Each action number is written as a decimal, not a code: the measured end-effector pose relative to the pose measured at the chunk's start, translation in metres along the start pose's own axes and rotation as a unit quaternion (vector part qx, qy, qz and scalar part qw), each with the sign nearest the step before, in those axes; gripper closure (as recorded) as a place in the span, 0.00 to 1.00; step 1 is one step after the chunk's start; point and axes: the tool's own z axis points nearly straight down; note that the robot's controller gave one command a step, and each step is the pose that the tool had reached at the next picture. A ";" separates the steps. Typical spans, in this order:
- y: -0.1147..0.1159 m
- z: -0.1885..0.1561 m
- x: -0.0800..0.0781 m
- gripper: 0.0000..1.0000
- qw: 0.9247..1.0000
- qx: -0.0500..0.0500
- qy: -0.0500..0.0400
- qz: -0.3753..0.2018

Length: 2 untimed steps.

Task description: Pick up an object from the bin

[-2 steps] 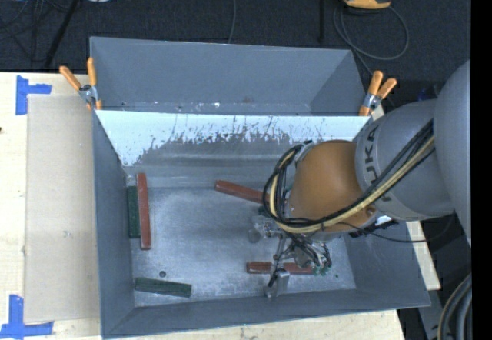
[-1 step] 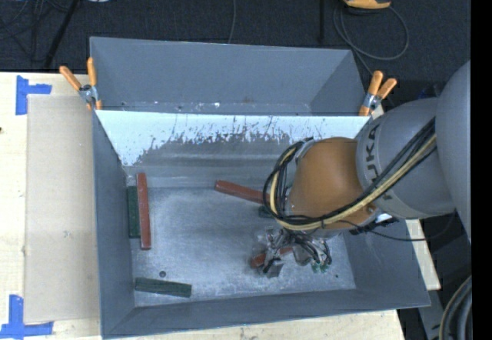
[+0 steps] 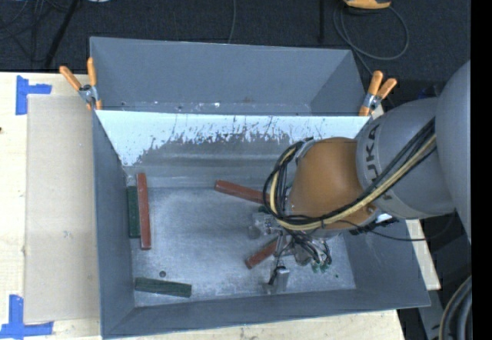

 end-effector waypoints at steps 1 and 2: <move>0.000 0.000 0.000 1.00 1.000 0.000 0.000 0.001; 0.000 0.000 0.000 0.00 1.000 0.000 0.000 0.001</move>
Offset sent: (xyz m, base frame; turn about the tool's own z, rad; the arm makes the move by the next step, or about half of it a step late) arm 0.0000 0.0000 0.0000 0.0000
